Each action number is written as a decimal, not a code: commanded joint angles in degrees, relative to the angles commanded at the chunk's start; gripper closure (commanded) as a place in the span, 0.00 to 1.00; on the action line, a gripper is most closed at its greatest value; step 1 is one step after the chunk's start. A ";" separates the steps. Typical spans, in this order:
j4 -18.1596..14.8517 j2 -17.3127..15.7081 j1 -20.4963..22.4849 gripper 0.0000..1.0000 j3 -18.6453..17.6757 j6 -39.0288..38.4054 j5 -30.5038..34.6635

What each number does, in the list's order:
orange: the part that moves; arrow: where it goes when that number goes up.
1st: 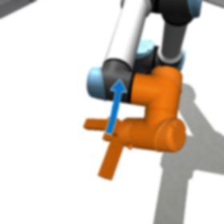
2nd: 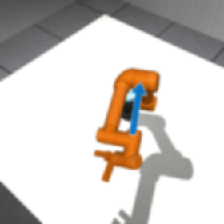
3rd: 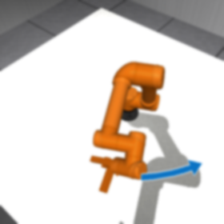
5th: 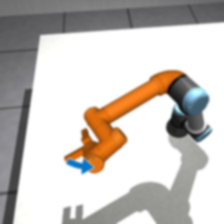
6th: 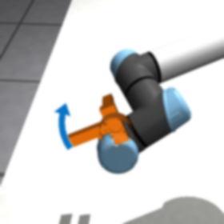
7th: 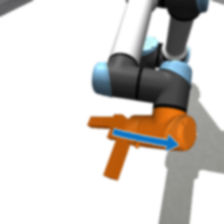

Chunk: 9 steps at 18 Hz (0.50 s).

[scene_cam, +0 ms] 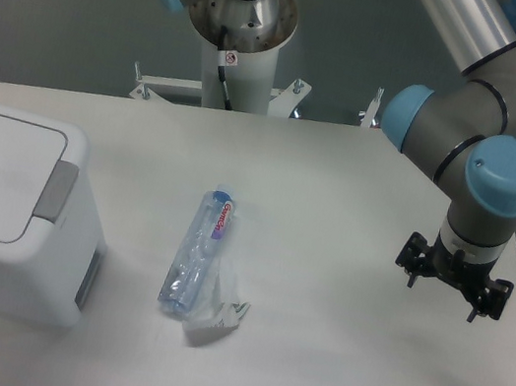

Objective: Open the trash can

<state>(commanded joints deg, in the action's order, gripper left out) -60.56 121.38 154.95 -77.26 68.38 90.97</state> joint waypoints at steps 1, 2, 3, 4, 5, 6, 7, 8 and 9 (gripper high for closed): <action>0.00 0.00 0.00 0.00 0.00 0.00 0.00; 0.00 -0.09 0.00 0.00 0.00 0.00 -0.09; 0.00 -0.09 0.00 0.00 0.00 0.00 -0.17; 0.00 -0.17 -0.09 0.00 0.00 -0.09 0.00; 0.00 -0.26 -0.17 0.00 0.00 -0.52 -0.09; -0.17 -0.26 -0.35 0.00 0.00 -0.79 -0.44; -0.61 -0.61 -0.61 0.00 0.09 -1.31 -0.53; -1.05 -0.96 -0.88 0.00 0.09 -2.97 -0.88; -1.40 -1.40 -1.49 0.00 0.09 -4.82 -1.40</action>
<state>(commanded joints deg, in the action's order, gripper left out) -61.96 119.98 153.46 -77.17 63.56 89.57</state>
